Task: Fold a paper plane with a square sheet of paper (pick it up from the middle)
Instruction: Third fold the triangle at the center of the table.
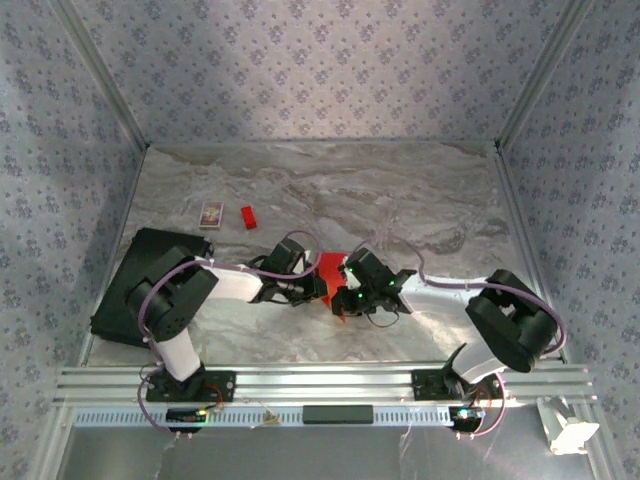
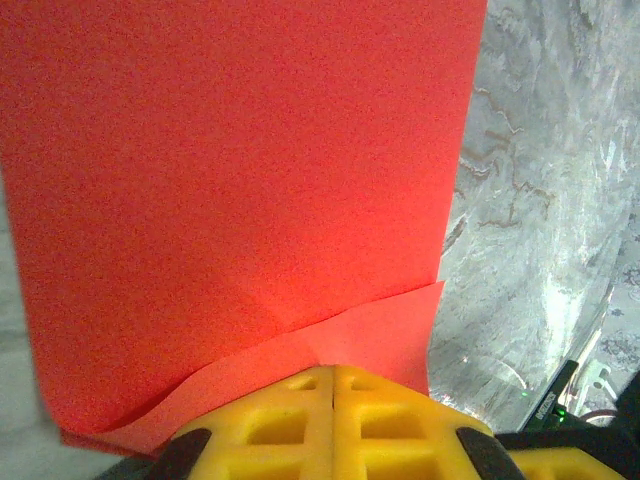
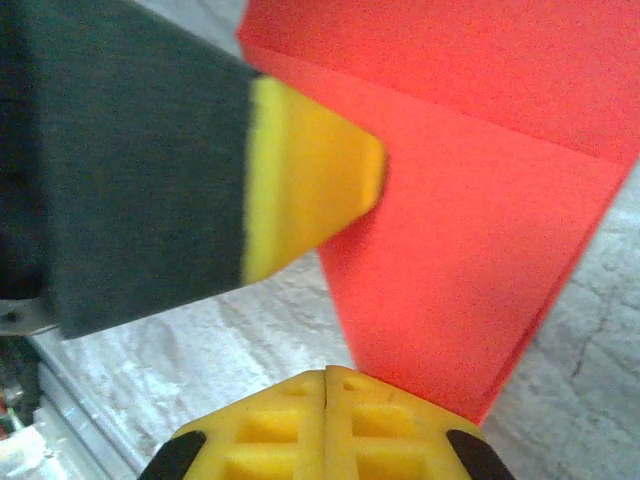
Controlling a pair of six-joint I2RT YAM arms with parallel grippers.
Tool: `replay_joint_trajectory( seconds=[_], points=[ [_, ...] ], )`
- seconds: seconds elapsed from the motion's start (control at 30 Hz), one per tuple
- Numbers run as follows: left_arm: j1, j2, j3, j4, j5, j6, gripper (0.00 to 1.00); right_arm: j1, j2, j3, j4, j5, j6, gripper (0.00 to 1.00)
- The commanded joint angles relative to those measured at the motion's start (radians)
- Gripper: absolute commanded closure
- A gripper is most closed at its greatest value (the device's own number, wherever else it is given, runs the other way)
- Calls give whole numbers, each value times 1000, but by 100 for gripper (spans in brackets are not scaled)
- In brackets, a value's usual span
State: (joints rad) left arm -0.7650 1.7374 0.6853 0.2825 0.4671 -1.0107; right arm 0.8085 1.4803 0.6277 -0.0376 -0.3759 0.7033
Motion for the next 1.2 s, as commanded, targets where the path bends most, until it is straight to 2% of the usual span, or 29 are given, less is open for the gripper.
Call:
replay_joint_trajectory(
  seconds=[0.0, 0.27, 0.4, 0.7, 0.93, 1.07, 1.17],
  points=[
    [3, 25, 4, -84, -34, 27, 99, 12, -11, 46, -24, -24, 15, 100],
    [4, 37, -7, -64, -39, 26, 99, 6, 128, 124, -40, -5, 30, 100],
    [5, 47, -9, -64, -39, 25, 100, 5, 139, 72, -42, -5, 37, 100],
    [16, 56, -16, -80, -39, 37, 100, -8, 10, -93, -38, -33, 43, 100],
    [19, 72, -36, -57, -41, 21, 100, -93, -112, -193, -93, -109, -8, 100],
    [17, 61, -36, -57, -40, 10, 100, -135, -219, -175, -74, -188, 10, 100],
    [7, 44, -43, -43, -55, -19, 100, -139, -240, -115, -102, -164, -9, 100]
  ],
)
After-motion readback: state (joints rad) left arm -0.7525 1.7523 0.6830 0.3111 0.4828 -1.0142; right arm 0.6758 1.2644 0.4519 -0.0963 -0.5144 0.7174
